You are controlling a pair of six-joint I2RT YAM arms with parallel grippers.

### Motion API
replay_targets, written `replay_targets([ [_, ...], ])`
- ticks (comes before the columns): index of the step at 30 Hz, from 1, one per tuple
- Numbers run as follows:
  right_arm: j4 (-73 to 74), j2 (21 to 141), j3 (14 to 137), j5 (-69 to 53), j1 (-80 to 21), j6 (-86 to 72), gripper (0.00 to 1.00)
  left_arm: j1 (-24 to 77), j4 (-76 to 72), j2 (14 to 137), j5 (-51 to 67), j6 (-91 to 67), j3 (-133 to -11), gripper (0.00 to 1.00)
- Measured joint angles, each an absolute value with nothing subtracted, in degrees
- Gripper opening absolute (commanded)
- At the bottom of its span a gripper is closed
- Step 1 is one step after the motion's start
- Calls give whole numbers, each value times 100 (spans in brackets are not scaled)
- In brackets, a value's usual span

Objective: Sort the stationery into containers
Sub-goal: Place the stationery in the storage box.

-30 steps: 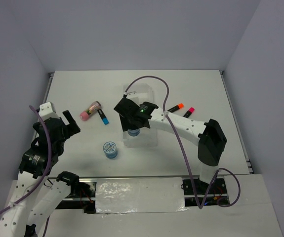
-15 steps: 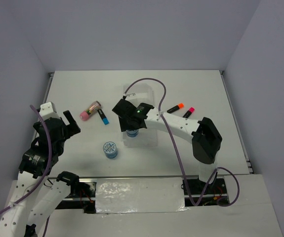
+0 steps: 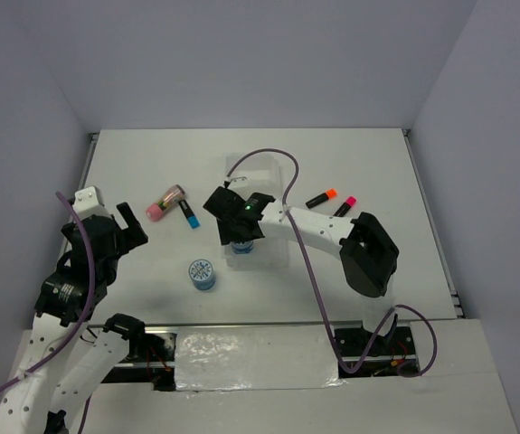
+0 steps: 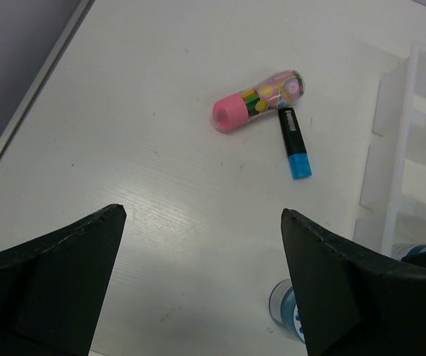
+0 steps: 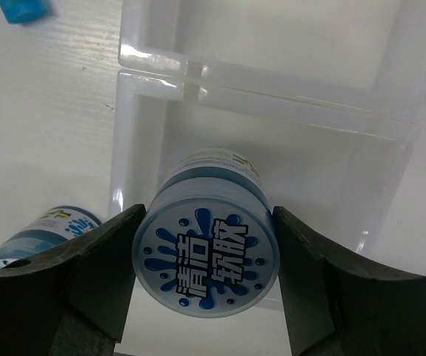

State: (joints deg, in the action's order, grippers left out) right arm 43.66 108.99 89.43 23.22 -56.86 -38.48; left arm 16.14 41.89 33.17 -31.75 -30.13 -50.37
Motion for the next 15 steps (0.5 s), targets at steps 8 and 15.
replay_targets([
  [8, 4322, 11017, 8836, 2316, -5686, -3913, 79, 1614, 4189, 3319, -3164, -3013, -5037, 99],
  [15, 4230, 11017, 8836, 2316, -5688, -3957, 84, 1614, 4189, 3319, -3164, -3011, -5037, 99],
])
